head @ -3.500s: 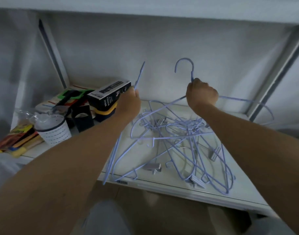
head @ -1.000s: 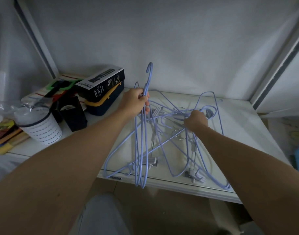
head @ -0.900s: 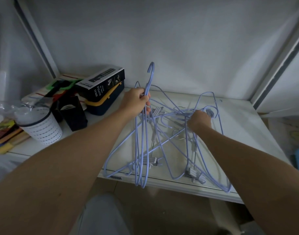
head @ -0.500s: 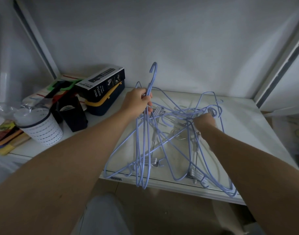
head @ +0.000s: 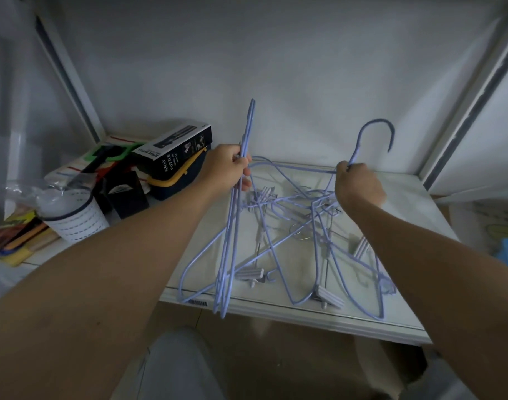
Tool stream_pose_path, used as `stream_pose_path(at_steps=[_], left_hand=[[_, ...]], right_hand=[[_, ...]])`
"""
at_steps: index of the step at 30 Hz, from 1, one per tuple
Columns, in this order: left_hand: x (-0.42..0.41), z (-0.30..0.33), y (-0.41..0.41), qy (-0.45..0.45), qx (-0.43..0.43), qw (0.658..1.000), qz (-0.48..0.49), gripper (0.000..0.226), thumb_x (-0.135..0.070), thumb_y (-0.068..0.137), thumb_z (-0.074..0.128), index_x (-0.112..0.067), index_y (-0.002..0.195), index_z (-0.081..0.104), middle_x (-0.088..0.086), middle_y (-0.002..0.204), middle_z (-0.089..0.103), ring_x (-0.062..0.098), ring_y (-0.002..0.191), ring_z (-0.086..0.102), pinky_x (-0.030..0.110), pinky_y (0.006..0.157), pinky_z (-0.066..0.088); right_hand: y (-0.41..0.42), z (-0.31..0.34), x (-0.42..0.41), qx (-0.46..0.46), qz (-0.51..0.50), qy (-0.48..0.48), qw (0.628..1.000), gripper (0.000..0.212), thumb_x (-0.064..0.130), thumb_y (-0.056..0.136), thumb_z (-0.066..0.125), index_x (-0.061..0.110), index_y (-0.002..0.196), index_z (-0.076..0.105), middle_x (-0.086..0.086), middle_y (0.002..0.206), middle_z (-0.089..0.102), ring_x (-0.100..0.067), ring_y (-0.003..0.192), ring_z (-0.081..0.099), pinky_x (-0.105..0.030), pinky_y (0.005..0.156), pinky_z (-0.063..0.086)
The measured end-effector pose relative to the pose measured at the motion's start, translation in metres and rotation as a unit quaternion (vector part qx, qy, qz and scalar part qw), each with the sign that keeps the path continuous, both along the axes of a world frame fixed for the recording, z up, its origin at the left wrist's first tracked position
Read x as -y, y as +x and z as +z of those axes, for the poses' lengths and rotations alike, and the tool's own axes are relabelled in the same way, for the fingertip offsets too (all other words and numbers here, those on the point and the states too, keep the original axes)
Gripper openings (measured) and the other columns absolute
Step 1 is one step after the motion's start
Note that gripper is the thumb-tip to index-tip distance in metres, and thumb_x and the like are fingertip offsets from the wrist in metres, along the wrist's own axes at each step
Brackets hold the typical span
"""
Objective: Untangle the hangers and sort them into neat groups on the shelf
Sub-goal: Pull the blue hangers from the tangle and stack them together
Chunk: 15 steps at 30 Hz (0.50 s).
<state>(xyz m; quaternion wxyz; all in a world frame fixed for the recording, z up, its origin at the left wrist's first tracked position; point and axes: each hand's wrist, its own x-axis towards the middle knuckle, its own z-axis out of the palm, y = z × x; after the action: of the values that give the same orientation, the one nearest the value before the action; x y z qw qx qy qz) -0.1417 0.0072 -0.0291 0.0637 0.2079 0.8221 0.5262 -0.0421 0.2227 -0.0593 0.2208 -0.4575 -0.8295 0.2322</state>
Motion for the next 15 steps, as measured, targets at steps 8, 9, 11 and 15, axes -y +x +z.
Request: stream_pose_path(at_steps=[8, 9, 11, 15], left_hand=[[-0.002, 0.019, 0.018, 0.025, 0.002, 1.000, 0.002, 0.025, -0.004, 0.095, 0.040, -0.009, 0.078, 0.058, 0.012, 0.070, 0.058, 0.024, 0.050, 0.062, 0.036, 0.054, 0.060], [-0.002, 0.021, 0.020, 0.024, 0.002, 1.000, 0.001, 0.023, -0.004, 0.095, 0.041, -0.007, 0.080, 0.058, 0.012, 0.070, 0.058, 0.024, 0.050, 0.061, 0.036, 0.054, 0.060], [-0.004, 0.025, 0.024, 0.021, 0.000, 1.000, -0.002, 0.022, -0.004, 0.094, 0.041, -0.006, 0.083, 0.059, 0.011, 0.069, 0.059, 0.024, 0.050, 0.060, 0.035, 0.053, 0.058], [-0.010, 0.033, 0.032, 0.010, -0.009, 1.000, -0.015, 0.021, -0.004, 0.092, 0.043, -0.008, 0.084, 0.061, 0.009, 0.069, 0.061, 0.023, 0.051, 0.060, 0.027, 0.046, 0.052]], right_hand=[[0.032, 0.040, -0.001, 0.004, 0.030, 0.209, 0.978, 0.037, 0.027, 0.096, 0.029, 0.002, 0.101, 0.056, -0.024, 0.096, 0.068, -0.041, 0.087, 0.063, -0.035, 0.067, 0.035], [0.036, 0.044, -0.003, -0.003, 0.037, 0.214, 0.976, 0.036, 0.027, 0.096, 0.030, 0.002, 0.101, 0.055, -0.024, 0.096, 0.067, -0.042, 0.087, 0.063, -0.036, 0.067, 0.035], [0.044, 0.053, -0.004, -0.023, 0.049, 0.214, 0.975, 0.034, 0.025, 0.095, 0.030, 0.001, 0.102, 0.054, -0.026, 0.097, 0.066, -0.043, 0.088, 0.062, -0.037, 0.068, 0.035], [0.051, 0.073, -0.002, -0.099, 0.044, 0.196, 0.975, 0.030, 0.016, 0.093, 0.033, -0.001, 0.106, 0.054, -0.029, 0.097, 0.066, -0.046, 0.089, 0.060, -0.041, 0.080, 0.041]])
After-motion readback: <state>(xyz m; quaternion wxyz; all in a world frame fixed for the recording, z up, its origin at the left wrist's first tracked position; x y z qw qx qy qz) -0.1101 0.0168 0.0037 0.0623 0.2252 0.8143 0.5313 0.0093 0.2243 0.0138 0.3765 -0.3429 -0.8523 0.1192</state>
